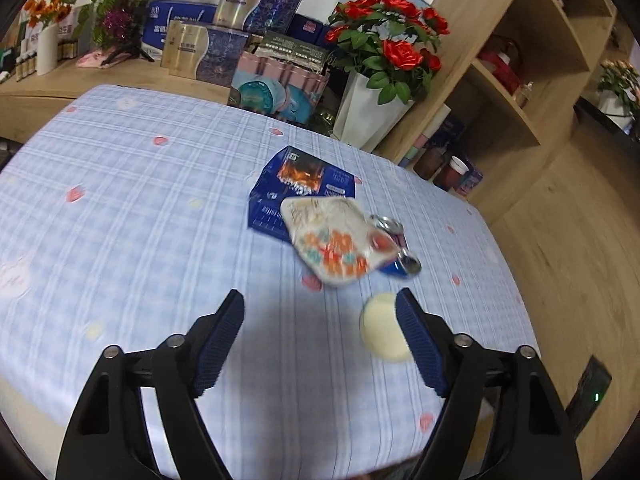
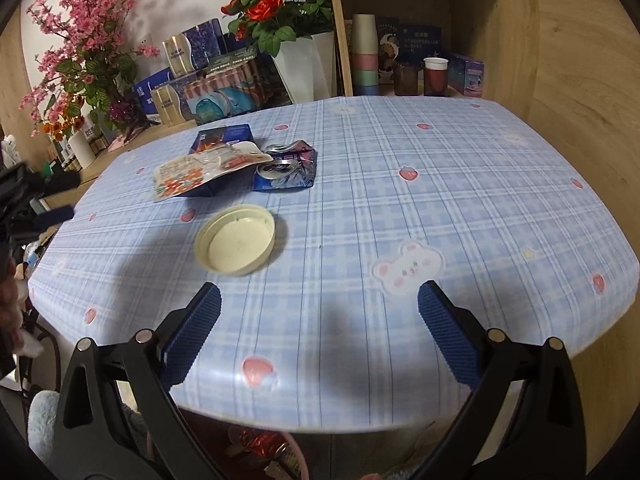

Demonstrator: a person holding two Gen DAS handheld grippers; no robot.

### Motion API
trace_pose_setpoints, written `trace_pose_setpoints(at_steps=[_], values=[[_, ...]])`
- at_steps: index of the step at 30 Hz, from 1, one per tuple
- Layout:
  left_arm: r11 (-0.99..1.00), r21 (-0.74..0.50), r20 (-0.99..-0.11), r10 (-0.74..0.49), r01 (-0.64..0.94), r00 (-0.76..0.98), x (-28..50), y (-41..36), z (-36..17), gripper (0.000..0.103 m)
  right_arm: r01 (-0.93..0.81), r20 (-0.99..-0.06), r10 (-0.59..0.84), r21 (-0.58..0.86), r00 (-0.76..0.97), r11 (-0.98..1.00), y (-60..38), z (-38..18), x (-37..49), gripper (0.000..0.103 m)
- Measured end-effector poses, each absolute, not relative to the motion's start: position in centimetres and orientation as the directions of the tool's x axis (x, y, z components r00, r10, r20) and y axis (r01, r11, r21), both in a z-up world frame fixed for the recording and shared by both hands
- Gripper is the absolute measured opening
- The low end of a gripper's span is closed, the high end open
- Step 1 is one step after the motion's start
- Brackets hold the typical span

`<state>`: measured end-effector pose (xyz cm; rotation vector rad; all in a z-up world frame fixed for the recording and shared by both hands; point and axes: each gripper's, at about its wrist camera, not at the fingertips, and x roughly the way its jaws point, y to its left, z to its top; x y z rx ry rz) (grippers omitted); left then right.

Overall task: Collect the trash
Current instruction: 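Reach to the white floral plastic wrapper and grasp it with the left tool, then grasp the yellow round lid with the right tool while the left holds the wrapper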

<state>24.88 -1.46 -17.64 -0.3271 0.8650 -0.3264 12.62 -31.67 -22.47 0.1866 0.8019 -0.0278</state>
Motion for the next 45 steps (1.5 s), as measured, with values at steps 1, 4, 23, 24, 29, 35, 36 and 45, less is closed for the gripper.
trace_pose_setpoints(at_steps=[1, 4, 23, 24, 29, 35, 36, 45], values=[[0.899, -0.417, -0.685, -0.409, 0.135, 0.603, 25.7, -1.7, -18.0, 0.068, 0.094, -0.718, 0.046, 0.155, 0.695, 0.983, -31.7, -22.5, 13.2, 0.097], [0.874, -0.478, -0.672, -0.429, 0.089, 0.604, 28.4, -2.1, -19.2, 0.062, 0.112, -0.718, 0.038, 0.159, 0.695, 0.981, -32.2, -22.8, 15.1, 0.097], [0.811, -0.585, -0.69, -0.486, -0.019, 0.536, 34.6, -3.5, -25.3, 0.06, 0.055, -0.778, 0.122, 0.198, 0.616, 0.979, -30.8, -26.4, 21.8, 0.097], [0.802, -0.597, -0.684, -0.498, -0.018, 0.533, 34.7, -3.5, -25.4, 0.054, 0.052, -0.781, 0.123, 0.196, 0.612, 0.979, -30.6, -26.6, 21.9, 0.097], [0.793, -0.609, -0.656, -0.522, 0.028, 0.545, 33.8, -2.9, -24.2, 0.03, 0.018, -0.793, 0.155, 0.205, 0.589, 0.979, -29.4, -27.1, 22.2, 0.097], [0.787, -0.613, -0.605, -0.523, 0.067, 0.601, 31.4, -0.5, -21.5, 0.028, -0.072, -0.809, 0.204, 0.197, 0.552, 0.978, -26.5, -27.4, 23.1, 0.097], [0.783, -0.617, -0.592, -0.524, 0.074, 0.612, 30.8, 0.1, -20.9, 0.028, -0.088, -0.811, 0.207, 0.19, 0.548, 0.978, -25.9, -27.5, 23.3, 0.097], [0.775, -0.626, -0.51, -0.495, 0.091, 0.704, 26.5, 5.2, -16.7, 0.019, -0.098, -0.832, 0.171, 0.141, 0.528, 0.985, -24.2, -28.4, 25.5, 0.097]])
